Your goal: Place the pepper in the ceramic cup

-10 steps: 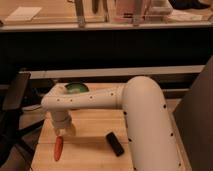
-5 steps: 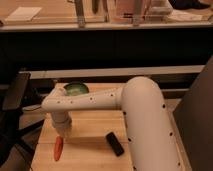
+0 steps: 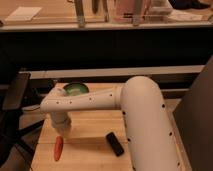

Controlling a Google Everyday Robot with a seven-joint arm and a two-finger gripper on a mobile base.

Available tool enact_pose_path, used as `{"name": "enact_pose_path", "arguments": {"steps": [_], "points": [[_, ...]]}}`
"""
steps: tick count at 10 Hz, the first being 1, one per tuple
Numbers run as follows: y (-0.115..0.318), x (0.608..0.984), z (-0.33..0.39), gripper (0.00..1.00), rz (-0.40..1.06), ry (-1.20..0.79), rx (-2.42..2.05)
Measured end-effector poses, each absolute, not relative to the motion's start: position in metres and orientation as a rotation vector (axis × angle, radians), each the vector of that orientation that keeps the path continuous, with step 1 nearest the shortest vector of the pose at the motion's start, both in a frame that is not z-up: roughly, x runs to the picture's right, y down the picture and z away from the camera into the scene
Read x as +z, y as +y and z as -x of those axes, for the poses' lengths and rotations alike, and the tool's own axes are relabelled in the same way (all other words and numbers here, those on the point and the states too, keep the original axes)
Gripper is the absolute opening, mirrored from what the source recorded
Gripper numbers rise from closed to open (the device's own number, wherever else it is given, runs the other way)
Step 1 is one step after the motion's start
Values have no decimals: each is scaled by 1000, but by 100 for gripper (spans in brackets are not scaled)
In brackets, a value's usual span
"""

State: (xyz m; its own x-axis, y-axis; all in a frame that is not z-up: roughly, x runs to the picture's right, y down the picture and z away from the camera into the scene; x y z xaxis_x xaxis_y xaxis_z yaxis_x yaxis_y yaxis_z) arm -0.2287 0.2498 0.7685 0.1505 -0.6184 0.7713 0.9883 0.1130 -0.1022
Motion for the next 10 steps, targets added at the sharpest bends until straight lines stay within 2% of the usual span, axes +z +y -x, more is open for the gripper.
{"name": "enact_pose_path", "arguments": {"steps": [3,4,10], "points": [[251,762,247,71,708,-675,-1369],[253,760,254,78,706,-683,-1386],[279,766,271,80,739,-764,-1395]]}}
